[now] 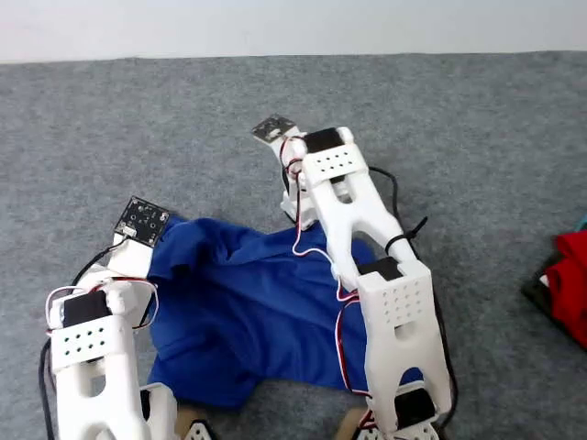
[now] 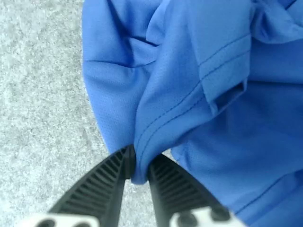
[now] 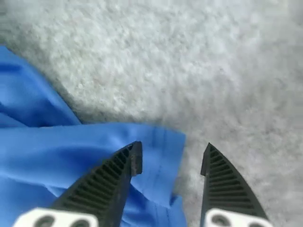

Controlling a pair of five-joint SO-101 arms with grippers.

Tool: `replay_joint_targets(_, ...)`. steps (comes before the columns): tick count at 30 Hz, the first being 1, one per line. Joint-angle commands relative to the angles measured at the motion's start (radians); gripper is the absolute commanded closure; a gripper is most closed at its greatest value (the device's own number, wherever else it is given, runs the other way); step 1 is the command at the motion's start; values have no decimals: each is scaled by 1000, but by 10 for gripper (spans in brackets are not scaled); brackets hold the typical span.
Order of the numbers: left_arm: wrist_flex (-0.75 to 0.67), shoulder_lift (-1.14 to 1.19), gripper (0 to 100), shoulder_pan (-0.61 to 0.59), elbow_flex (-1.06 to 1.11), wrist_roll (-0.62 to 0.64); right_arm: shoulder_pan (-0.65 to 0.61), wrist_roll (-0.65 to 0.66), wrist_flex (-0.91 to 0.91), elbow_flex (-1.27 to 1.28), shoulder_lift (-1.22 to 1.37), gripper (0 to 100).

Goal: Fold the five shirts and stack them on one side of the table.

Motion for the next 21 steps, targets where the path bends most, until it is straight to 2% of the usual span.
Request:
replay_joint_targets(1, -20, -9, 997, 2, -5, -6, -1, -9, -12, -6, -1, 782)
replay_joint_targets(12, -20, -9, 997, 2, -4, -6, -1, -3, -12, -6, 79, 790)
replay_joint_targets(14, -20, -9, 997, 2, -4, -6, -4, -2, -12, -9, 79, 831)
replay_joint_targets(18, -20, -9, 997, 2, -4, -6, -2, 11, -4, -44, 87, 986)
replay_joint_targets(21, -20, -9, 997, 2, -10, -6, 4, 75, 8, -71, 77, 987)
